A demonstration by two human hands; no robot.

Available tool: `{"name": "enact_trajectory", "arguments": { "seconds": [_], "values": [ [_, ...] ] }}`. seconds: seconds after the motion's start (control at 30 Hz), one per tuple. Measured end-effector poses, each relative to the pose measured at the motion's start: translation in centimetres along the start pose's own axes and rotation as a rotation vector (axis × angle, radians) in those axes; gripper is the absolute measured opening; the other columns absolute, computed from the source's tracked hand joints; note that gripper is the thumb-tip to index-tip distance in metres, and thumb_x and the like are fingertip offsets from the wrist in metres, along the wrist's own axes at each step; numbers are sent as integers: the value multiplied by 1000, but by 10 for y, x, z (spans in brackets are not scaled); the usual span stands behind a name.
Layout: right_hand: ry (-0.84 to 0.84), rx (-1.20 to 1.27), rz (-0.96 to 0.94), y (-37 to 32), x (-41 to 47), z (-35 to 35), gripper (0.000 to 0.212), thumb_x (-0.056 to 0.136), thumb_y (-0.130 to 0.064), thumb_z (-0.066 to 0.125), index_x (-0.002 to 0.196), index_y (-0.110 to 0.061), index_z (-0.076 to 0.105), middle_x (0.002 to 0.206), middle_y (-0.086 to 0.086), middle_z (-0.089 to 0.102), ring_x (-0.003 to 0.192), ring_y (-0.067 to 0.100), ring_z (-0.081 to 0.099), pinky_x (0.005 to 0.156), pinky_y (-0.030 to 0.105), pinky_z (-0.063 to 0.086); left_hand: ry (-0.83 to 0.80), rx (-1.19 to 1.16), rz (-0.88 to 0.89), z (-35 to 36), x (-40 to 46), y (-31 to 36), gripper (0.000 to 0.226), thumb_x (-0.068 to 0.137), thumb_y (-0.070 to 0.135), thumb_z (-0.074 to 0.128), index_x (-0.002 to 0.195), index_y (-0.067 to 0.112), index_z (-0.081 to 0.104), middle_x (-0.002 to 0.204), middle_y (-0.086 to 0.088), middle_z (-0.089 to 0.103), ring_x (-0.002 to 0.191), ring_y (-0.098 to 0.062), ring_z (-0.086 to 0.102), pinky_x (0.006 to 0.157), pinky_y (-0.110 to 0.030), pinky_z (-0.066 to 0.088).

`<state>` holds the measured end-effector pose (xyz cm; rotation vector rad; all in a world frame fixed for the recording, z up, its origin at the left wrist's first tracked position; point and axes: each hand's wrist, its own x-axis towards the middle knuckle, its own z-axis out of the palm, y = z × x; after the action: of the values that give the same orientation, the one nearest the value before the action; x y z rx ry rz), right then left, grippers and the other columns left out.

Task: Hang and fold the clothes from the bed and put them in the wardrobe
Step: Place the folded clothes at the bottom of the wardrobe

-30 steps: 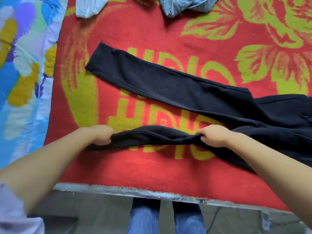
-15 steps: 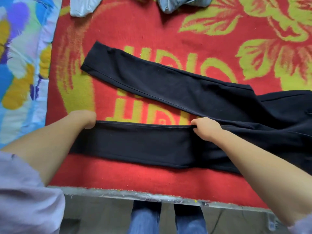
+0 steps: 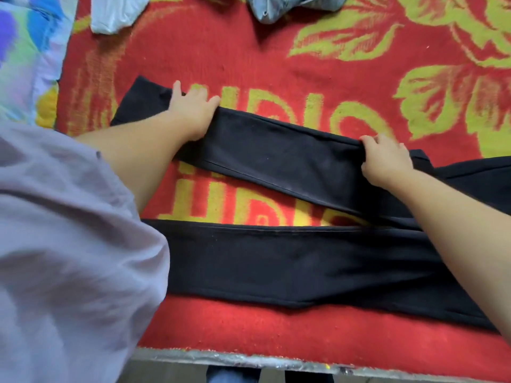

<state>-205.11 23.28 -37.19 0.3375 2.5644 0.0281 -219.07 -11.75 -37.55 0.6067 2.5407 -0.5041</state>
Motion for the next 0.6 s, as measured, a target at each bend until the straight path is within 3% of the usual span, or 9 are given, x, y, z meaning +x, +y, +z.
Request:
{"name": "enact_trajectory", "arguments": {
  "seconds": [0.1, 0.2, 0.3, 0.4, 0.5, 0.53, 0.6],
  "values": [
    [180, -1, -66, 1, -20, 4, 24, 86, -8, 55, 109, -4, 51, 109, 20, 57, 103, 40, 53, 86, 46, 38, 0, 64, 26, -1, -17, -10, 29, 87, 8, 46, 114, 12, 57, 114, -14, 64, 111, -31, 57, 110, -43, 23],
    [287, 152, -171, 15, -53, -2, 19, 81, -6, 61, 98, -3, 52, 95, 19, 55, 92, 41, 53, 74, 46, 40, -10, 114, 191, -5, -59, -41, 23, 92, 21, 50, 109, 17, 65, 105, -9, 64, 101, -31, 60, 88, -35, 43],
    [201, 213, -284, 25, -93, -9, 27, 77, -3, 69, 102, -6, 62, 94, 13, 60, 94, 37, 59, 74, 43, 48, 127, 70, 293, 3, -120, -65, 30, 91, 13, 51, 117, 19, 64, 100, -10, 59, 97, -32, 57, 82, -37, 40],
    [114, 203, -398, 27, -135, -11, 32, 70, 2, 77, 99, -9, 71, 87, 9, 60, 89, 35, 63, 68, 38, 49, 372, 33, 275, 27, -185, -65, 38, 73, -1, 58, 107, 9, 72, 90, -21, 61, 84, -36, 62, 87, -50, 46],
    [57, 203, -488, 29, -173, 2, 33, 67, 3, 80, 95, -13, 75, 79, 6, 58, 80, 33, 65, 62, 35, 50, 292, -154, 126, 71, -240, -40, 54, 68, -11, 67, 118, 11, 68, 114, -24, 62, 107, -37, 61, 102, -64, 31],
    [41, 198, -513, 28, -183, 10, 34, 67, 2, 80, 95, -15, 75, 79, 4, 58, 79, 32, 65, 62, 34, 50, 188, -226, 67, 87, -254, -30, 60, 73, -10, 65, 128, 15, 62, 128, -22, 57, 121, -35, 54, 107, -63, 23],
    [9, 148, -542, 24, -198, 29, 34, 72, -4, 78, 102, -20, 74, 82, 1, 58, 85, 29, 64, 63, 32, 49, -110, -286, -73, 122, -276, -9, 72, 86, -3, 51, 148, 28, 33, 154, -11, 29, 144, -24, 25, 114, -58, 9]
  ]
}}
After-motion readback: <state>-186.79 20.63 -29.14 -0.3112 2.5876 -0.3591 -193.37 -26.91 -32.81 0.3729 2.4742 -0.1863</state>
